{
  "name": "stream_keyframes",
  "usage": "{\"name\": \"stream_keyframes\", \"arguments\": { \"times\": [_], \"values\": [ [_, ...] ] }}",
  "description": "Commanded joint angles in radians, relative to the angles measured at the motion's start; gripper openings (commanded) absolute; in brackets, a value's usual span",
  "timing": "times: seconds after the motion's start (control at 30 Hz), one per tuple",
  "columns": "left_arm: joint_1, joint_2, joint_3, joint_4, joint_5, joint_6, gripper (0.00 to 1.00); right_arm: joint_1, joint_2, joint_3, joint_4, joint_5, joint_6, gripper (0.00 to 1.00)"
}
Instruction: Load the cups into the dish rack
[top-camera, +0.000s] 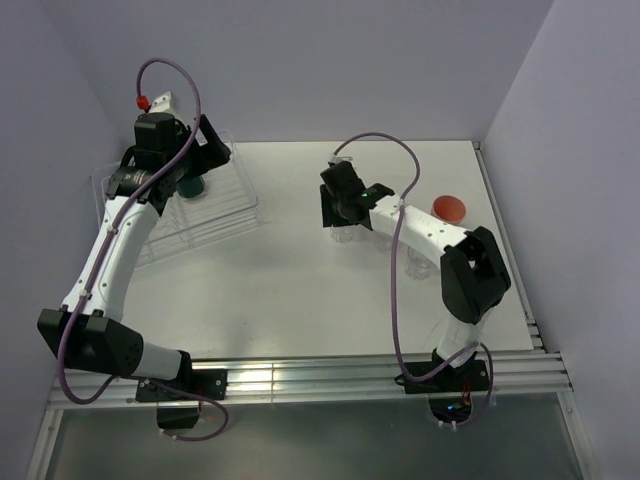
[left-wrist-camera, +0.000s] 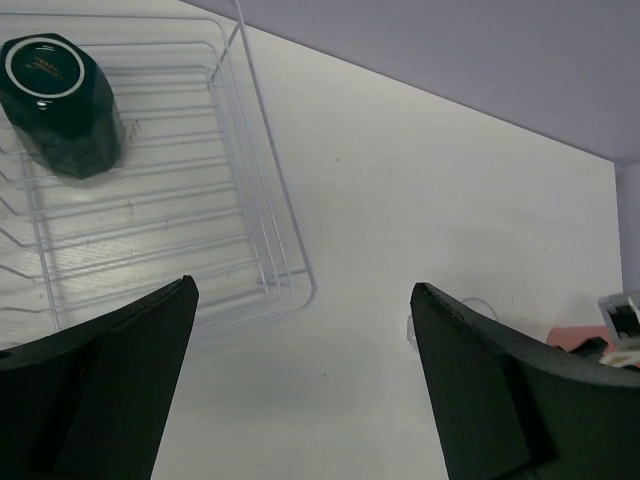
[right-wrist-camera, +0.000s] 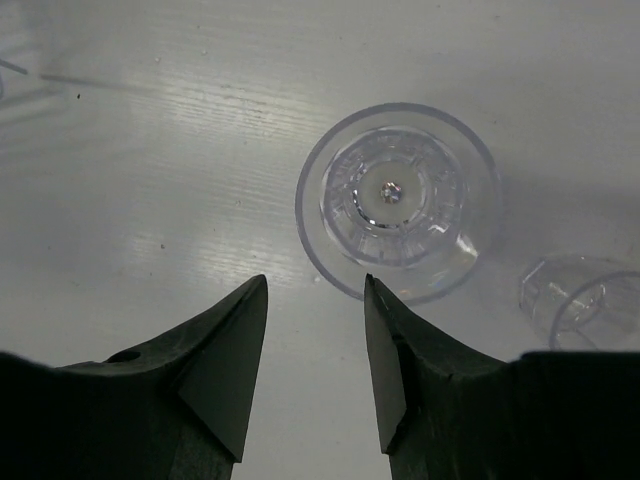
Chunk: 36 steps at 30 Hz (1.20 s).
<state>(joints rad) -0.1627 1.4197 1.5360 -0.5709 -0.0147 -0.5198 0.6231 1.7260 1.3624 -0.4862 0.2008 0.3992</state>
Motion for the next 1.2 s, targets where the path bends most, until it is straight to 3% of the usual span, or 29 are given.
{"name": "stream_keyframes", "arguments": {
  "times": [0.0, 0.4, 0.67, 0.73, 0.77, 0.87, 1.0, 1.17],
  "values": [
    [-0.018, -0.063, -0.028, 0.063, 0.035, -0.022, 0.95, 0.001, 0.041, 0.099, -0.014, 0.012, -0.026, 0.51],
    [-0.058, -0.087, -0.079, 0.075, 0.056, -0.019, 0.95, 0.000, 0.207, 0.214, -0.061, 0.054, -0.033, 0.46],
    [-0.066, -0.082, -0.117, 0.101, 0.078, -0.023, 0.95, -0.006, 0.256, 0.230, -0.072, 0.075, -0.045, 0.37],
    [-0.069, -0.080, -0.123, 0.109, 0.079, -0.022, 0.94, -0.010, 0.261, 0.231, -0.078, 0.083, -0.048, 0.27],
    [-0.069, -0.080, -0.129, 0.114, 0.081, -0.022, 0.94, -0.011, 0.256, 0.231, -0.080, 0.091, -0.049, 0.15],
    [-0.070, -0.082, -0.149, 0.131, 0.094, -0.026, 0.93, -0.019, 0.236, 0.233, -0.083, 0.078, -0.054, 0.00],
    [-0.070, -0.077, -0.175, 0.181, 0.169, -0.034, 0.94, -0.020, 0.169, 0.254, -0.110, 0.014, -0.057, 0.00],
    [-0.055, -0.084, -0.218, 0.331, 0.381, -0.065, 0.96, -0.022, -0.001, 0.310, -0.140, -0.066, -0.060, 0.00]
  ]
}}
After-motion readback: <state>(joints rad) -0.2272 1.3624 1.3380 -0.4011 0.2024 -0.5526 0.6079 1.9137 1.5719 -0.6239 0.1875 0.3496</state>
